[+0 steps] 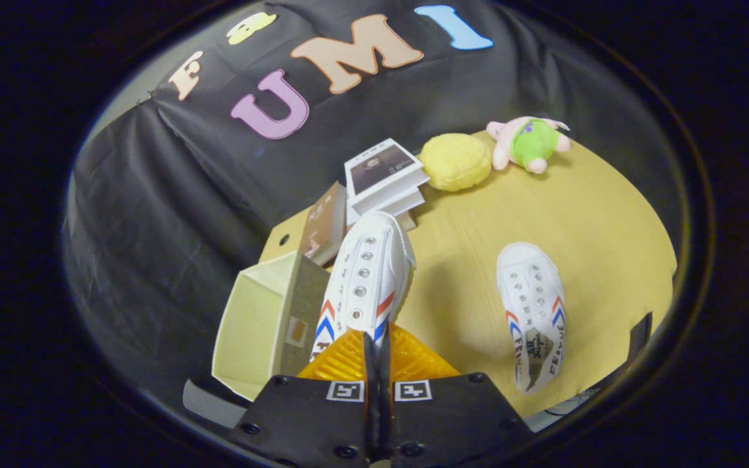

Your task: Open the storage box then place both shoes into the box .Put the left shoe in first, then the right shoe, with the right side of both shoes facing outward in a uniform manner.

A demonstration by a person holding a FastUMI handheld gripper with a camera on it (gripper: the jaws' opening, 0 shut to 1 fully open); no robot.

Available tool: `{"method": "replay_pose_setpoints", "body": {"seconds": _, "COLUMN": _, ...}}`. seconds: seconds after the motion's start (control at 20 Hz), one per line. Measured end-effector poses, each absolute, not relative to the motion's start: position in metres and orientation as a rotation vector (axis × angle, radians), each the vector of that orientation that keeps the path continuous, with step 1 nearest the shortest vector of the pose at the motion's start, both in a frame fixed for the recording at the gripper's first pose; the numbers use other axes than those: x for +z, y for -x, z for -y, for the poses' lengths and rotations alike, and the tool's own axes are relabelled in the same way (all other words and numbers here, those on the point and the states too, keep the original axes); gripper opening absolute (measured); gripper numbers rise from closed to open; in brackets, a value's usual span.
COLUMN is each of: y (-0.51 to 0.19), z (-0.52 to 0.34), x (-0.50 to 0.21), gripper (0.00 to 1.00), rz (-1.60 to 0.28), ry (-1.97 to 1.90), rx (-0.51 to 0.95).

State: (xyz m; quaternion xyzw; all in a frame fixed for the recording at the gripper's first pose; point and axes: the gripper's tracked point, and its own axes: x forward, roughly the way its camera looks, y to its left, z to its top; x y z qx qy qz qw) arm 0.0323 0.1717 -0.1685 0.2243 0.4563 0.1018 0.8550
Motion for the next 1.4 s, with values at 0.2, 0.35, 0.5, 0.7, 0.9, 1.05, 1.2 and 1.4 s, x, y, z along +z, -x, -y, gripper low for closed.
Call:
{"method": "replay_pose_setpoints", "body": {"seconds": 0.2, "y": -0.039, "z": -0.211, "x": -0.133, "gripper": 0.03, "rz": -0.929, "ry": -0.492, "rx": 0.271}}
{"method": "replay_pose_setpoints", "body": {"seconds": 0.35, "y": -0.039, "z": -0.246, "x": -0.123, "gripper": 0.03, "rz": -0.925, "ry": -0.513, "rx": 0.313}}
{"method": "replay_pose_setpoints", "body": {"seconds": 0.5, "y": -0.034, "z": -0.279, "x": -0.129, "gripper": 0.03, "rz": -0.950, "ry": -0.504, "rx": 0.337}}
{"method": "replay_pose_setpoints", "body": {"seconds": 0.7, "y": -0.024, "z": -0.321, "x": -0.148, "gripper": 0.03, "rz": -0.989, "ry": -0.475, "rx": 0.361}}
{"method": "replay_pose_setpoints", "body": {"seconds": 0.9, "y": -0.012, "z": -0.361, "x": -0.170, "gripper": 0.03, "rz": -1.023, "ry": -0.451, "rx": 0.369}}
{"method": "replay_pose_setpoints", "body": {"seconds": 1.05, "y": -0.003, "z": -0.382, "x": -0.187, "gripper": 0.03, "rz": -1.041, "ry": -0.442, "rx": 0.355}}
{"method": "replay_pose_setpoints", "body": {"seconds": 1.2, "y": 0.003, "z": -0.395, "x": -0.201, "gripper": 0.03, "rz": -1.062, "ry": -0.439, "rx": 0.335}}
{"method": "replay_pose_setpoints", "body": {"seconds": 1.4, "y": 0.006, "z": -0.411, "x": -0.209, "gripper": 0.03, "rz": -1.070, "ry": -0.418, "rx": 0.336}}
